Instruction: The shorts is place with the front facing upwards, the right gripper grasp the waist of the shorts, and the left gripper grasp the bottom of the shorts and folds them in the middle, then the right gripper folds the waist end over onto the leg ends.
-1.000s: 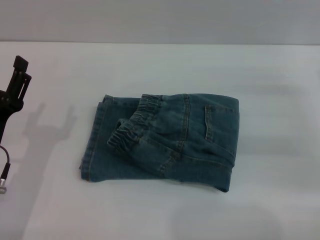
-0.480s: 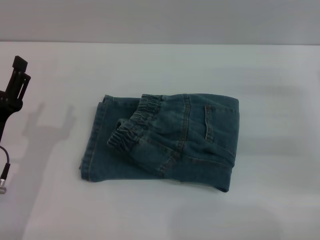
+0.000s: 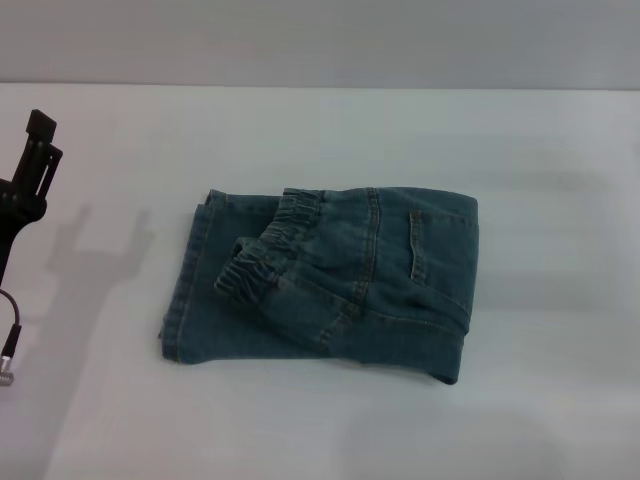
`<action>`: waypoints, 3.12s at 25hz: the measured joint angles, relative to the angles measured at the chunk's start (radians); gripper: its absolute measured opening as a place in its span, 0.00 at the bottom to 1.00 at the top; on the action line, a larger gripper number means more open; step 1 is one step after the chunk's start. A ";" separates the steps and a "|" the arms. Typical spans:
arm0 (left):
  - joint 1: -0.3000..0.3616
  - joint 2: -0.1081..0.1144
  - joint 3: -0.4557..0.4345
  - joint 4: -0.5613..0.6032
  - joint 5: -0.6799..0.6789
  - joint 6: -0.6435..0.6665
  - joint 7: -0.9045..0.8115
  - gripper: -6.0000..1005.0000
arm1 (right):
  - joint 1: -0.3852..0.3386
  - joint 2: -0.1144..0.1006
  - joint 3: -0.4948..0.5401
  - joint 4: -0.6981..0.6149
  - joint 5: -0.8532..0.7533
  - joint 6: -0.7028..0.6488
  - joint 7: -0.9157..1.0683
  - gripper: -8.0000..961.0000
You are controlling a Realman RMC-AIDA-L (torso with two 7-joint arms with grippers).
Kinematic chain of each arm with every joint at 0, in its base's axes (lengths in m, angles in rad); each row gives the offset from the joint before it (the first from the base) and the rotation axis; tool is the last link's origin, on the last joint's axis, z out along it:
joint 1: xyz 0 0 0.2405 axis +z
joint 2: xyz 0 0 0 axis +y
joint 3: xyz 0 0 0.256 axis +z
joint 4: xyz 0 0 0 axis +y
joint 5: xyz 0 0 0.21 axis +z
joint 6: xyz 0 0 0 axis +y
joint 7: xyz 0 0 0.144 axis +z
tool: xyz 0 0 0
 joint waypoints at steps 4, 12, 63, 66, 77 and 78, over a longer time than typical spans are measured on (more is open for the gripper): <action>0.000 0.000 0.000 -0.001 0.000 0.000 0.000 0.78 | 0.000 0.000 0.000 0.000 0.000 0.000 0.000 0.58; 0.000 0.000 0.000 -0.002 0.000 0.000 0.000 0.78 | 0.003 0.000 0.000 0.000 0.000 0.000 0.000 0.59; -0.015 0.002 -0.026 0.012 0.001 -0.026 0.042 0.81 | 0.011 -0.002 0.012 0.008 0.007 0.005 -0.009 0.75; -0.022 0.003 -0.026 0.012 0.001 -0.030 0.059 0.81 | 0.005 -0.002 0.017 0.004 0.007 -0.004 -0.009 0.75; -0.051 0.003 -0.027 0.028 0.009 0.012 0.076 0.80 | 0.009 -0.004 0.027 -0.005 0.008 -0.006 -0.009 0.75; -0.054 0.003 -0.028 0.030 0.009 0.012 0.085 0.80 | 0.010 -0.004 0.027 -0.008 0.008 -0.005 -0.009 0.75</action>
